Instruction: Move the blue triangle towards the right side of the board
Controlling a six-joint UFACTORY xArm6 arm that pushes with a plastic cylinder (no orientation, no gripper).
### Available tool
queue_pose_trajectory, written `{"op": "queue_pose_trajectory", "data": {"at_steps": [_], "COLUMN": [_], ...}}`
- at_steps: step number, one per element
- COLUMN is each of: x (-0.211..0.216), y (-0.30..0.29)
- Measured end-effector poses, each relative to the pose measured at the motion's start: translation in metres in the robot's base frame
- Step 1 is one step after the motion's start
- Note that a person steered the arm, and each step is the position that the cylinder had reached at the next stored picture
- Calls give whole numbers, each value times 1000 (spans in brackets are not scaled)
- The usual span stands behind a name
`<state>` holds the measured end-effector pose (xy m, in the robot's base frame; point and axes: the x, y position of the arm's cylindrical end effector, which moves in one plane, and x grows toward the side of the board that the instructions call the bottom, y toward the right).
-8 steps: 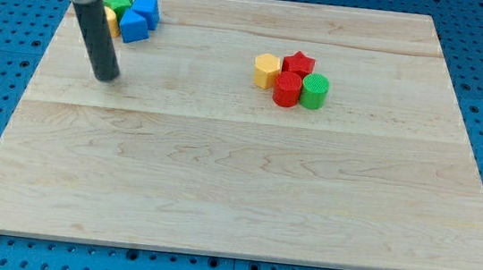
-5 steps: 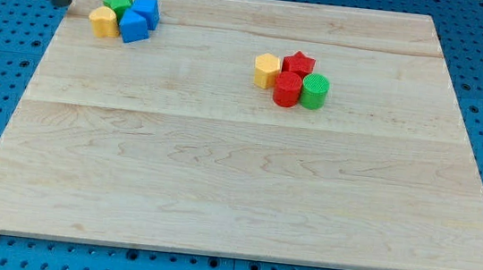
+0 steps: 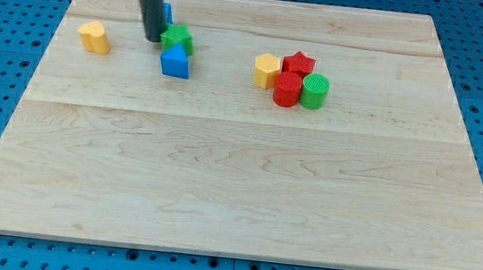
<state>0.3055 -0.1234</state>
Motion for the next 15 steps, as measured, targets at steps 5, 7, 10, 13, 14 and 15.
{"op": "queue_pose_trajectory", "data": {"at_steps": [5,7,10,13,14,15], "x": [58,140,219,244,254,247], "y": [-26,-11,76,174,181,160]}}
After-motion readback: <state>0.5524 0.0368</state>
